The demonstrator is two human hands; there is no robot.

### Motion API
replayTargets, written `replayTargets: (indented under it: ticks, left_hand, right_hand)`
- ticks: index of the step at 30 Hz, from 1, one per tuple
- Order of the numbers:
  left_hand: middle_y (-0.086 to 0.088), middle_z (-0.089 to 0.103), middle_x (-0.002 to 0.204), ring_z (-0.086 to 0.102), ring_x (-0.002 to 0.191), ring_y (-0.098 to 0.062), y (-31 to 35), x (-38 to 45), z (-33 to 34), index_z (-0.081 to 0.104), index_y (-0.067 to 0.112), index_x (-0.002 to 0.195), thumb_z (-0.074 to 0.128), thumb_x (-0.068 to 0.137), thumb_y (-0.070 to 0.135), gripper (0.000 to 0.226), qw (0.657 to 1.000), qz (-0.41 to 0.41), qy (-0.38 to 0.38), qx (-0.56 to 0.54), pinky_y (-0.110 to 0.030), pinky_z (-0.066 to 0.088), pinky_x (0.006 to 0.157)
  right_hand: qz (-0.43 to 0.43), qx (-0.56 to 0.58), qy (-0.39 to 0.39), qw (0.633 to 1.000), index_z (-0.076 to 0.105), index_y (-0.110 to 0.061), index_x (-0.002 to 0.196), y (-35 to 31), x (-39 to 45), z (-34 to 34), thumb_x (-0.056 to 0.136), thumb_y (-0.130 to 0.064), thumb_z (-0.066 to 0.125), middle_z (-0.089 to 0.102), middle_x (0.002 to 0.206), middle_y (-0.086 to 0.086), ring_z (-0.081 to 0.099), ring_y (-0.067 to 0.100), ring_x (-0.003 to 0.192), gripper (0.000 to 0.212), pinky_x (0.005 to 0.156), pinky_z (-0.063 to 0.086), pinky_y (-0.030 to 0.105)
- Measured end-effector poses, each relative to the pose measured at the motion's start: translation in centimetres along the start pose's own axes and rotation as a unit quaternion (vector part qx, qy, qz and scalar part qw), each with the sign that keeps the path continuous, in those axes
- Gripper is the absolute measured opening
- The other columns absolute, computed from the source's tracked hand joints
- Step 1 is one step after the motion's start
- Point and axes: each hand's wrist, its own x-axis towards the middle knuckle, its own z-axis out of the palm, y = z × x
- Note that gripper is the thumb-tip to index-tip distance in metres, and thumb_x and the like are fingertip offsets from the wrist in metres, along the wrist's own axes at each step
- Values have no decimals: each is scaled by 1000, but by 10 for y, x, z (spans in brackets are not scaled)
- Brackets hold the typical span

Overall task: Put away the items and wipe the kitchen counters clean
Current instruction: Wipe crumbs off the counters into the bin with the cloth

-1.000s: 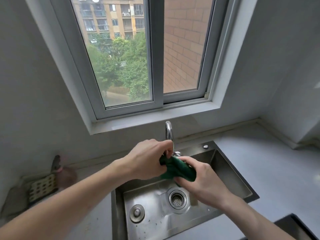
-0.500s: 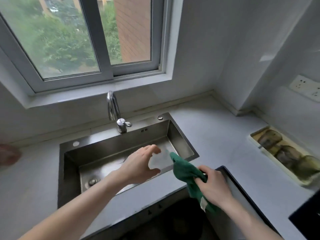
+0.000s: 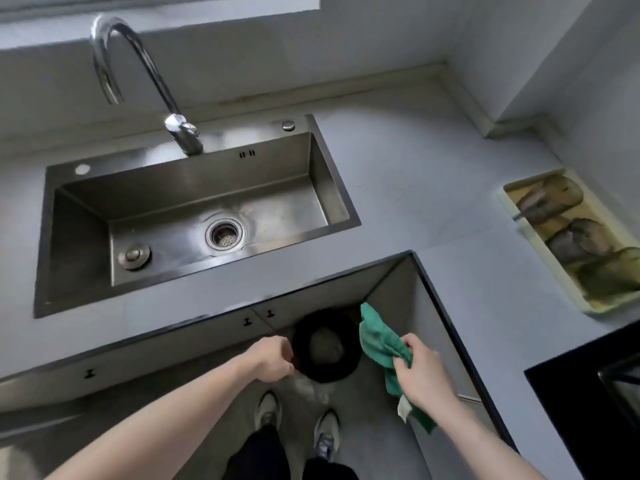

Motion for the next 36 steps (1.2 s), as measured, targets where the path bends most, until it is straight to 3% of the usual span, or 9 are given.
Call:
replayTargets:
  ticks: [4,9,11,13,15,17,21,25,36]
  left_hand:
    - [-1,70,114,67,107,-22,-8,54,41,66,25,107,57,80,34,30,998,-62,-4,-23,-27,52,81]
    - [-10,55,144,57,128,-25,-29,158,112,51,13,143,51,99,27,45,992,-104,-21,-70,-29,45,97]
    - [-13,58,133,63,109,-21,-40,203,148,59,9,129,58,92,35,45,984,-119,-40,-123,-33,48,95]
    - [-10,64,113,62,85,-15,-59,252,180,63,8,117,67,78,42,51,969,-158,-22,-191,-31,52,72]
    - [-8,68,104,66,82,-18,-88,313,230,60,4,128,73,71,40,69,945,-196,6,-263,-27,55,60]
    - [-12,68,112,67,88,-23,-91,347,254,55,3,134,76,73,38,73,926,-227,21,-303,-28,57,67]
    - [-16,61,133,62,118,-31,-78,376,274,51,2,141,73,87,31,64,907,-253,56,-332,-34,53,98]
    - [-21,51,145,53,132,-36,-78,400,291,39,-1,148,62,97,26,62,890,-300,77,-336,-38,46,107]
    - [-17,70,116,68,106,-33,-84,290,262,64,4,112,60,95,13,20,885,-284,173,-327,-32,54,80]
  right_hand:
    - [26,23,-24,999,50,-38,94,28,25,48,92,-25,57,68,82,-11,63,10,70,16,62,53,34]
    - [67,36,-22,997,50,-37,94,73,80,134,89,-20,59,69,81,-12,63,16,75,20,66,52,38]
    - [76,38,-23,996,49,-37,97,95,102,169,90,-21,59,70,85,-13,64,20,79,20,69,51,38]
    - [77,50,-24,995,49,-37,100,112,123,195,91,-23,58,71,89,-12,64,20,80,19,69,51,37]
    - [88,57,-15,994,48,-37,103,132,138,223,91,-25,58,71,93,-12,64,22,82,19,71,52,38]
    - [97,66,-5,993,49,-37,106,150,155,247,91,-26,59,72,96,-12,65,24,83,21,71,53,38]
    - [98,75,2,992,50,-35,110,174,176,281,90,-25,60,73,101,-9,66,25,86,24,71,53,37]
    - [102,74,3,992,51,-34,109,190,184,300,91,-24,60,72,100,-8,65,25,87,23,71,53,38]
    - [92,89,2,992,52,-35,102,161,134,254,90,-23,62,72,91,-12,65,22,83,20,70,51,39]
